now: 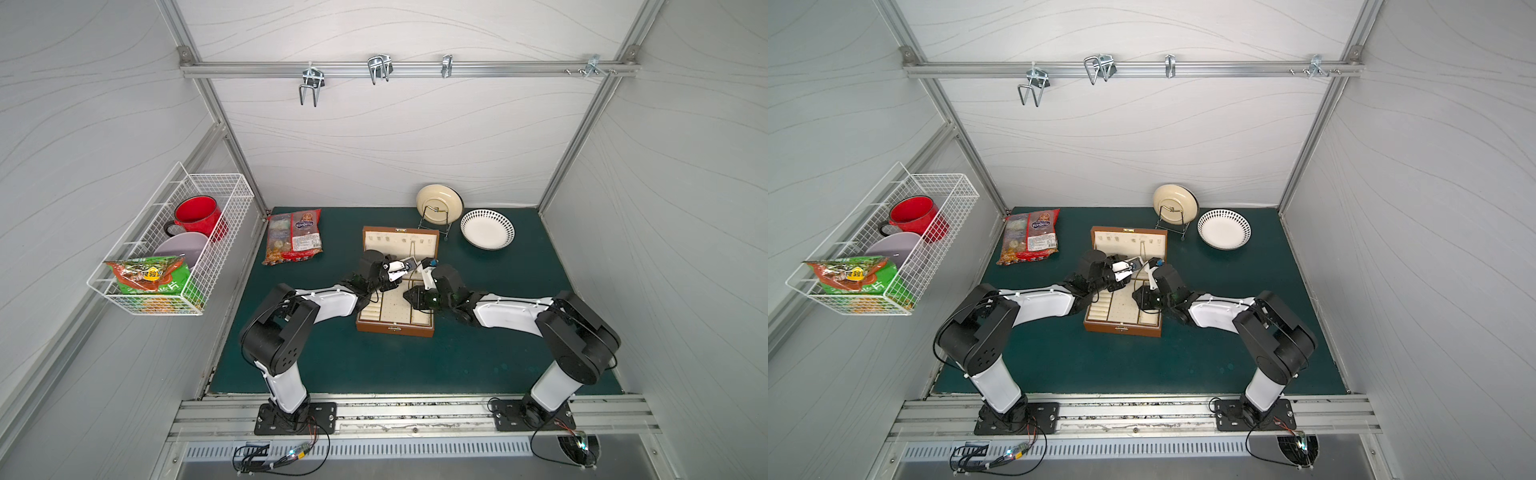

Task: Put jewelry chain into jewelry box
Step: Open the storage slot of the jewelry box.

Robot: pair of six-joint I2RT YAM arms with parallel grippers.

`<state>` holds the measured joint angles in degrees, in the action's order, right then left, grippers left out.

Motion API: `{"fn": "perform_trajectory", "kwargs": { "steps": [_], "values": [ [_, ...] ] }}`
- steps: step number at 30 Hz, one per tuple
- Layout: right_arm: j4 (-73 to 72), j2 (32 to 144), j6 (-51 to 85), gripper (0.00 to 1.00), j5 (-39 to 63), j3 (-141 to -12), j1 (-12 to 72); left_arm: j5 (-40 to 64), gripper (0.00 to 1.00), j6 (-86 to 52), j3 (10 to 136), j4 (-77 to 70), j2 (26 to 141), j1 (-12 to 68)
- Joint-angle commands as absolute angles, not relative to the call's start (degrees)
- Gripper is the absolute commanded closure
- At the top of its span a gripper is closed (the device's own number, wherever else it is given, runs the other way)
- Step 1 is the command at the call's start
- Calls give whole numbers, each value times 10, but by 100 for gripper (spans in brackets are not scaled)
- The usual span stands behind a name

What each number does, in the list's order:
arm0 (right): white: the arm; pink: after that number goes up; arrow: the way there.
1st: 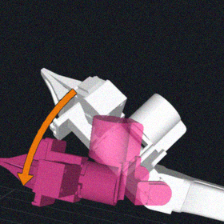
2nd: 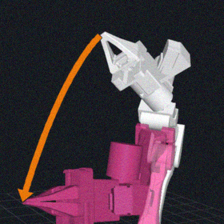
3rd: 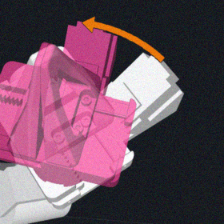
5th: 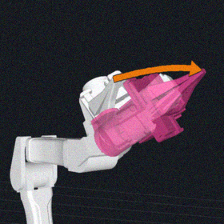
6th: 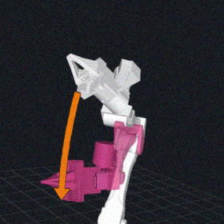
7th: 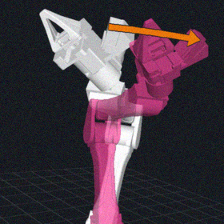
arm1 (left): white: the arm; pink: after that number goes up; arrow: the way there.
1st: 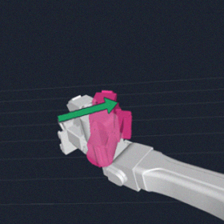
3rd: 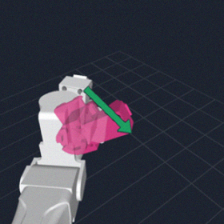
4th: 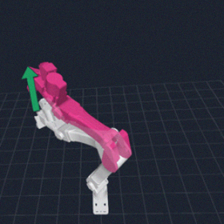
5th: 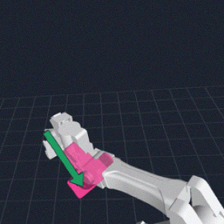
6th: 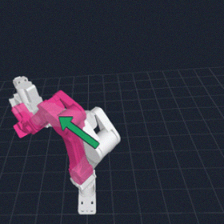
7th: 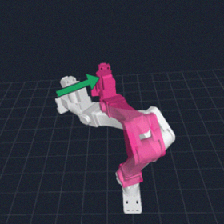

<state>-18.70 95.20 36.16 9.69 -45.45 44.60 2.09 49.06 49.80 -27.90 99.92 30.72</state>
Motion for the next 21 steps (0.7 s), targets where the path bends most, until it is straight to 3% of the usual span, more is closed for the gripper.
{"fn": "perform_trajectory", "kwargs": {
  "steps": [1, 8, 14, 21],
  "values": [
    [-143, 969, 365, 81, 104, -435, 449, 5, 49, 514, 530, -327, 1007, 298],
    [-142, 968, 365, 81, 106, -434, 449, 25, 51, 515, 533, -299, 1020, 297],
    [-142, 967, 365, 81, 105, -434, 449, 34, 68, 505, 543, -250, 1034, 297],
    [-144, 968, 365, 81, 105, -434, 449, 39, 70, 498, 540, -227, 1039, 297]
  ]
}}
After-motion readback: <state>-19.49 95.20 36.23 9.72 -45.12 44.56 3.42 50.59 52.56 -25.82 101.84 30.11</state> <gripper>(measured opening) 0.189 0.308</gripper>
